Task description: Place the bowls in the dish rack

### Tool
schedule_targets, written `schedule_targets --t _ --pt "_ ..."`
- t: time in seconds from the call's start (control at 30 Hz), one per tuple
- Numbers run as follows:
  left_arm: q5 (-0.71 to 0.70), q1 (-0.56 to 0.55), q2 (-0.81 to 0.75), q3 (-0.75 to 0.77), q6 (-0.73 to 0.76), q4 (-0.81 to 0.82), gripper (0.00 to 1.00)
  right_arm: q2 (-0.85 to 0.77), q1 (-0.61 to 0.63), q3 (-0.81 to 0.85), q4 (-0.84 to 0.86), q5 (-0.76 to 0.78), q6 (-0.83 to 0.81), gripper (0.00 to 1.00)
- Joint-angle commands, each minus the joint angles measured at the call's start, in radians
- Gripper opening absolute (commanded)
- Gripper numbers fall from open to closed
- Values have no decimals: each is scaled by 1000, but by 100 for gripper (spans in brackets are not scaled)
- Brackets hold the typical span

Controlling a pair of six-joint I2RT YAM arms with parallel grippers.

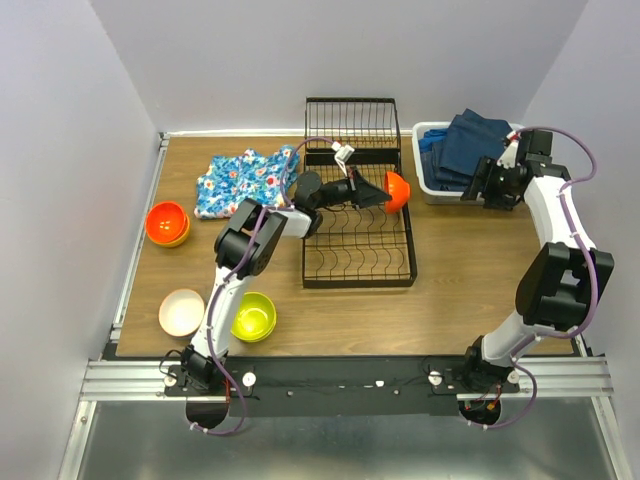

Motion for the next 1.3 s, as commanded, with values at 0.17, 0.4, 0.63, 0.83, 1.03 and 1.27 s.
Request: schedule_targets --t 0.17,0.4,0.63,0.83,1.03,1.27 --pt "-9 -21 37 74 35 -22 0 -17 9 -16 -8 18 -6 73" --pt "6 -26 38 47 23 -20 0 -24 16 -33 0 15 -3 73" --pt "35 -25 61 42 -57 36 0 -14 38 -21 -14 30 -12 73" --pt "57 -25 69 40 -56 -5 0 2 62 -4 -4 47 -14 73" --pt "84 -26 101 59 -60 -28 0 18 76 13 -3 49 -12 73" --pt "120 -26 133 33 -181 113 0 15 91 -1 0 55 -14 74"
